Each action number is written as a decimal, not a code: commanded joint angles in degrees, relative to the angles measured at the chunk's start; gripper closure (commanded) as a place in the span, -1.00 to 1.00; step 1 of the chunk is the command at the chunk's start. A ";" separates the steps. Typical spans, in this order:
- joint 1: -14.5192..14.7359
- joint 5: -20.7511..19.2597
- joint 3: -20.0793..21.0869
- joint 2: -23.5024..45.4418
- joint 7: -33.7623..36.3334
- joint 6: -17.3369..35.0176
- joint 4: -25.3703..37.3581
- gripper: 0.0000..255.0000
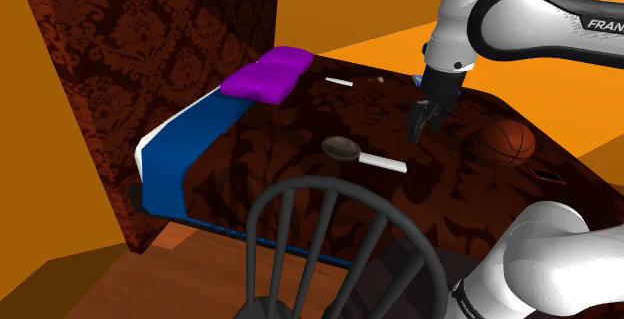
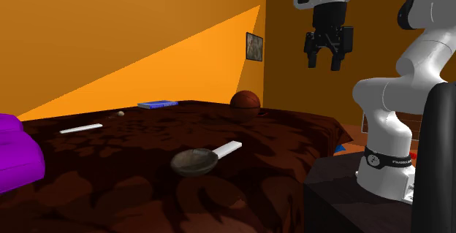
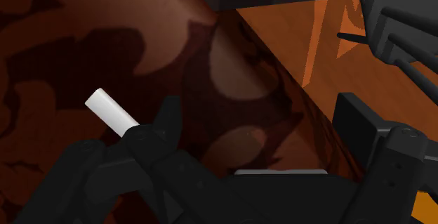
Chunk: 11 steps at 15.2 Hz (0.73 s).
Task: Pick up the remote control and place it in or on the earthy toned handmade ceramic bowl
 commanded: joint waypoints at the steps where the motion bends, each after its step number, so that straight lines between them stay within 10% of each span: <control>1: 0.00 0.00 0.00 0.00 0.00 0.00 0.00 -1.00; 11: -2.00 -7.57 -13.39 5.92 -17.00 16.03 -7.44 -1.00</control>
